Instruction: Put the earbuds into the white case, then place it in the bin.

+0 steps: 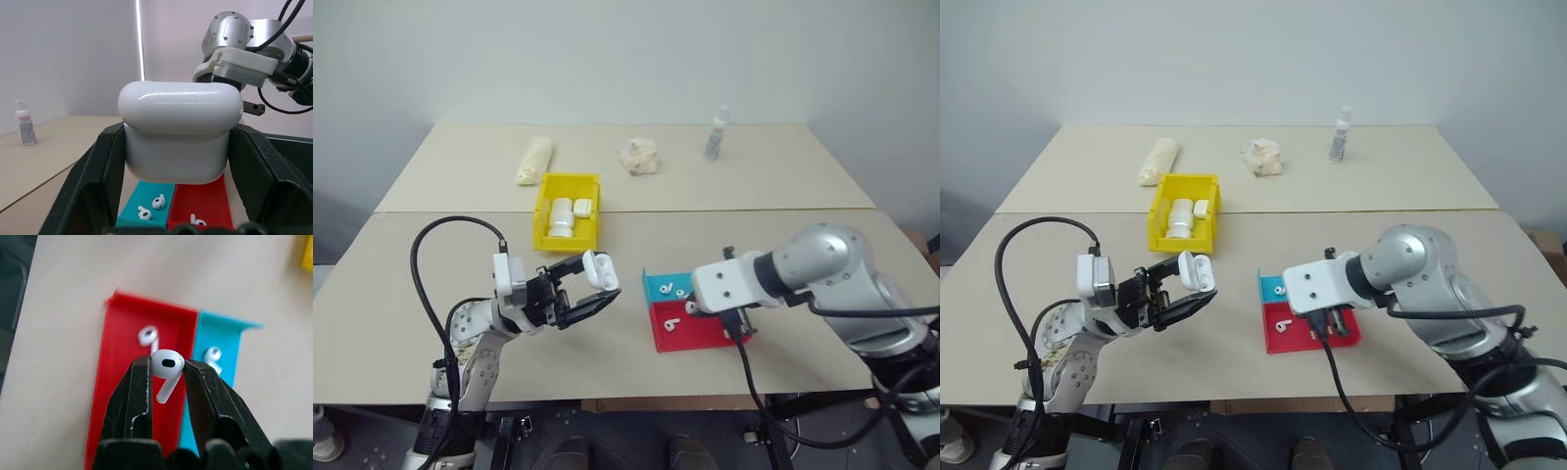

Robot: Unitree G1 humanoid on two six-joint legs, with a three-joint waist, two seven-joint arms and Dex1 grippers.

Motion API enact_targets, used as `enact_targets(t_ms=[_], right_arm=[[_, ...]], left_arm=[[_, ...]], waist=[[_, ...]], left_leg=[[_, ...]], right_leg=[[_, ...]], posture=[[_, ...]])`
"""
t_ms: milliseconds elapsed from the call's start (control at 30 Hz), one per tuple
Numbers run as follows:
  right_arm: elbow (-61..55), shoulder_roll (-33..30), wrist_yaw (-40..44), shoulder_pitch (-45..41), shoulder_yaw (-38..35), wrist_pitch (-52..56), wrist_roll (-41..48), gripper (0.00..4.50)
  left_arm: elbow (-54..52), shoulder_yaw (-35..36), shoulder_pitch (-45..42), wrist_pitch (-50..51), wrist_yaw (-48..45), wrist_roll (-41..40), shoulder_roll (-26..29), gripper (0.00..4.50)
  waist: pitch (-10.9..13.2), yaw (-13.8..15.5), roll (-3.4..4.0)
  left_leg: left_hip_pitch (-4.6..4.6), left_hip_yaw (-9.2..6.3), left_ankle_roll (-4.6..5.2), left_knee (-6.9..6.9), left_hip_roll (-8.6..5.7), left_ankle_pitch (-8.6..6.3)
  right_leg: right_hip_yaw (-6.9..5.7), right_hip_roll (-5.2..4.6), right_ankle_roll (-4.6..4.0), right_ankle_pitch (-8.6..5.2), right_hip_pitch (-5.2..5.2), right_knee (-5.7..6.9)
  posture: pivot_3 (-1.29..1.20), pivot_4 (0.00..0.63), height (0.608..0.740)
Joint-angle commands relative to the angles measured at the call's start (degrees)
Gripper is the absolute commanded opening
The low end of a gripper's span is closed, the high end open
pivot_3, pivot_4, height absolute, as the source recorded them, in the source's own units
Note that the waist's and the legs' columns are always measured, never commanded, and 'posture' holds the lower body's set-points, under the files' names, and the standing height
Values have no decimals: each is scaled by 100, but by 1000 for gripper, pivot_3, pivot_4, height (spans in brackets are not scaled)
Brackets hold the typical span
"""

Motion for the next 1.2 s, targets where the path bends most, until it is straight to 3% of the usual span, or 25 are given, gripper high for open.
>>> enact_targets(t_ms=[33, 233, 367, 600, 700, 867, 1200], right_arm=[[-152, 99, -131, -163, 158, 27, 43, 1072], [99, 190, -301, -411, 306, -10, -17, 1072], [86, 67, -302, -515, -22, 53, 258, 1072], [205, 38, -809, -969, -1866, 635, 1498, 1072], [115, 278, -1148, -1147, -2815, 1037, 2408, 1072], [-382, 1044, -2026, -1050, -3762, 1157, 3755, 1072], [-680, 2104, -2690, -218, -3428, -192, 4425, 1072]], left_arm=[[66, 27, -183, -26, -121, -45, 67, 2793], [154, 52, -284, -43, -162, -24, 88, 2793], [106, 3, -296, -9, -196, -110, 43, 2793], [-87, -197, -441, 146, -427, -431, -185, 2793], [-109, -259, -600, 224, -607, -563, -209, 2793], [-129, -261, -1039, 395, -575, -853, -445, 2793], [-216, -399, -1455, 563, -612, -976, -739, 2793]], waist=[[0, -34, 0], [0, -16, 0], [0, 6, 0], [0, 14, 0], [0, 13, 0], [0, 3, 0], [0, -7, 1]], left_leg=[[0, 1, 0, 0, 1, 0], [8, 0, -1, 0, 2, 0], [-4, -2, 0, -1, 2, 0], [-5, -3, 0, 1, 1, 0], [-6, -4, 0, -2, 2, 0], [-4, -4, 1, -2, 2, 0], [-2, -4, 0, -1, 1, 1]], right_leg=[[2, 2, 0, 0, -2, 0], [5, 4, -2, -1, 4, 0], [2, 3, -2, -1, -2, 0], [-1, 0, -2, -1, -1, 0], [-2, 1, -2, 0, 0, 0], [1, 1, -2, 0, 0, 6], [2, 2, -1, 0, 1, 9]], posture=[[0, 150, 740], [0, 150, 740], [0, 150, 740], [0, 150, 740], [0, 150, 740], [0, 150, 740], [0, 150, 740]])
